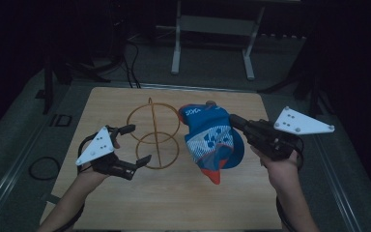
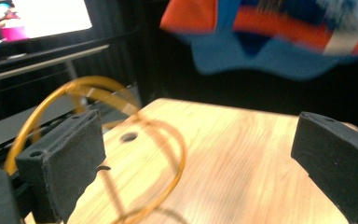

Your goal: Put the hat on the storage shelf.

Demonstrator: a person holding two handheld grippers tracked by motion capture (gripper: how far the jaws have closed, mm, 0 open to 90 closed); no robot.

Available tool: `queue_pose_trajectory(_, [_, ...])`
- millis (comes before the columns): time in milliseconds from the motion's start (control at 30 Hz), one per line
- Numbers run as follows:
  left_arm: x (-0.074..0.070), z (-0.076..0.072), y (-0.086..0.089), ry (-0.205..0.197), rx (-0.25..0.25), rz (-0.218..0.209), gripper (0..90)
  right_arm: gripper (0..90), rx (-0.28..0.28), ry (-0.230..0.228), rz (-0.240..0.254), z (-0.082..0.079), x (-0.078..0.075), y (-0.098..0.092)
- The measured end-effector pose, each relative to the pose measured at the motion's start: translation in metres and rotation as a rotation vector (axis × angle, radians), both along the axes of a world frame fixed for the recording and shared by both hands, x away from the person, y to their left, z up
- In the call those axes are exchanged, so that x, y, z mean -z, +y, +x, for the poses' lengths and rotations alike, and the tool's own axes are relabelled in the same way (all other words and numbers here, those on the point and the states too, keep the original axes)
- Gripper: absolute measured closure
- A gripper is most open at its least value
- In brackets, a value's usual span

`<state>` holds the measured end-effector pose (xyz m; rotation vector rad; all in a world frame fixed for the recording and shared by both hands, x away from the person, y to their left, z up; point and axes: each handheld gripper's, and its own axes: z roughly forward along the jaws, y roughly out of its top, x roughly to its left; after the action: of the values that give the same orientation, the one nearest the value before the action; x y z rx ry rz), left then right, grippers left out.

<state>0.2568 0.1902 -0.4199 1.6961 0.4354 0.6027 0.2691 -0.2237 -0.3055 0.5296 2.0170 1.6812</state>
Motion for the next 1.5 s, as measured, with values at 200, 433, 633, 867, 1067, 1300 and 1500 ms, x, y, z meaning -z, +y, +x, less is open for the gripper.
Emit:
queue_pose_trajectory(200, [0.033, -0.006, 0.029, 0.05, -0.108, -0.011, 2.8, 90.0, -0.016, -0.02, 0.013, 0.009, -0.017, 0.019])
queue_pose_trajectory(433, [0.079, -0.017, 0.05, 0.088, -0.255, 0.031, 2.8, 90.0, -0.031, -0.023, 0.007, 0.024, -0.029, 0.048])
queue_pose_trajectory(633, [0.11, -0.026, 0.064, 0.146, -0.309, 0.002, 2.9, 90.0, -0.034, -0.019, -0.005, 0.037, -0.035, 0.072])
queue_pose_trajectory(867, [0.121, -0.032, 0.073, 0.153, -0.33, -0.007, 2.9, 90.0, -0.037, -0.005, -0.041, 0.061, -0.041, 0.119])
queue_pose_trajectory(1067, [0.126, -0.032, 0.076, 0.159, -0.343, -0.027, 3.0, 90.0, -0.05, 0.024, -0.065, 0.077, -0.039, 0.152])
queue_pose_trajectory(1300, [0.129, -0.031, 0.078, 0.162, -0.345, -0.029, 3.0, 90.0, -0.087, 0.1, -0.103, 0.097, -0.024, 0.204])
queue_pose_trajectory(1500, [0.132, -0.031, 0.079, 0.177, -0.34, -0.038, 3.0, 90.0, -0.117, 0.138, -0.132, 0.103, -0.012, 0.227])
